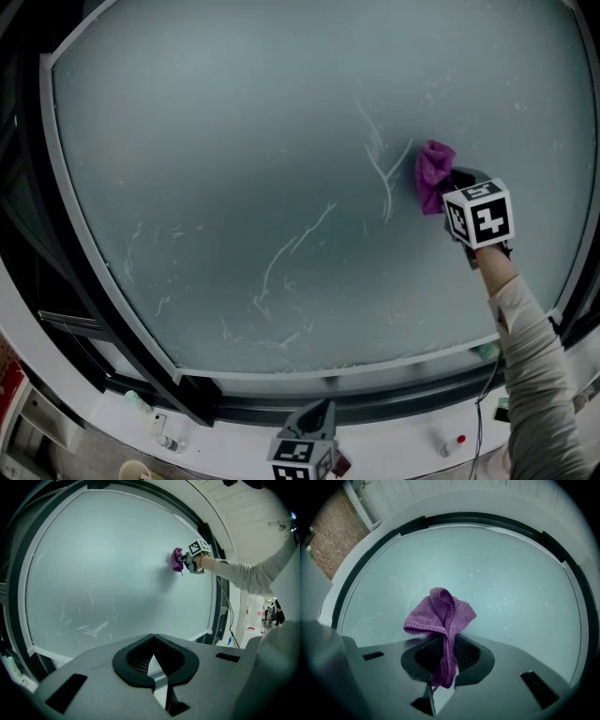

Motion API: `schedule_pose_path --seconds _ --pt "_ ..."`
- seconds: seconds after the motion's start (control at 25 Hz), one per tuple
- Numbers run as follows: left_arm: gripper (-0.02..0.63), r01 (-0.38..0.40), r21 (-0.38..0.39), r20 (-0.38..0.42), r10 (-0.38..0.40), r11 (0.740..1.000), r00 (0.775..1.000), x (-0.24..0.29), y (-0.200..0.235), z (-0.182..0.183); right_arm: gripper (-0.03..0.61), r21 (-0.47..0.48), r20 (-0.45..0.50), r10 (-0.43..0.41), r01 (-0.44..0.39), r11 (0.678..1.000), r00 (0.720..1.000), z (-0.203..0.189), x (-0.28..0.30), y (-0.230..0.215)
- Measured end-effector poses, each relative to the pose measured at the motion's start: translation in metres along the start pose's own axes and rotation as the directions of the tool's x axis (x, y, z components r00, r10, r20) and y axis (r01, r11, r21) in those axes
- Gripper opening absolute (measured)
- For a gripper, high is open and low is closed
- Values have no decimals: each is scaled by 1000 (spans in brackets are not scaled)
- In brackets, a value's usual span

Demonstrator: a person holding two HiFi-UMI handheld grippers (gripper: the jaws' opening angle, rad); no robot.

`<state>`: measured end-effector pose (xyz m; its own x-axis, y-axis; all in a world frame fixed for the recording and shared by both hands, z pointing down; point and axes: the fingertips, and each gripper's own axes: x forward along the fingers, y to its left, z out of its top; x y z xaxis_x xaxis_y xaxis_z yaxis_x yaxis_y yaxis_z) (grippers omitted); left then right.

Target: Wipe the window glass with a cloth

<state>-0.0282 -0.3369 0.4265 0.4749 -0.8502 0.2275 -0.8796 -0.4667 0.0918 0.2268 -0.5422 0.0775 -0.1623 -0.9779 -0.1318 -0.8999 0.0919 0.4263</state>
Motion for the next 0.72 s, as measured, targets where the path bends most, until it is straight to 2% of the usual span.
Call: schedule_pose_path --seconds 0.2,0.32,0.52,0.72 --pt "5 -6 -4 6 6 1000 1000 -2 2 1 52 21 16 10 -11 1000 1000 1 -6 4" --pt "5 -18 -10 2 18 1000 1000 -5 6 -1 51 39 51 48 -50 998 998 5 -15 21" --pt "5 -35 -20 2 35 999 999 -11 11 -4 52 53 107 150 -156 986 983 8 -31 74" --pt "5 -60 -27 0 60 998 998 -17 18 -6 52 64 127 267 -276 959 955 -3 -34 138"
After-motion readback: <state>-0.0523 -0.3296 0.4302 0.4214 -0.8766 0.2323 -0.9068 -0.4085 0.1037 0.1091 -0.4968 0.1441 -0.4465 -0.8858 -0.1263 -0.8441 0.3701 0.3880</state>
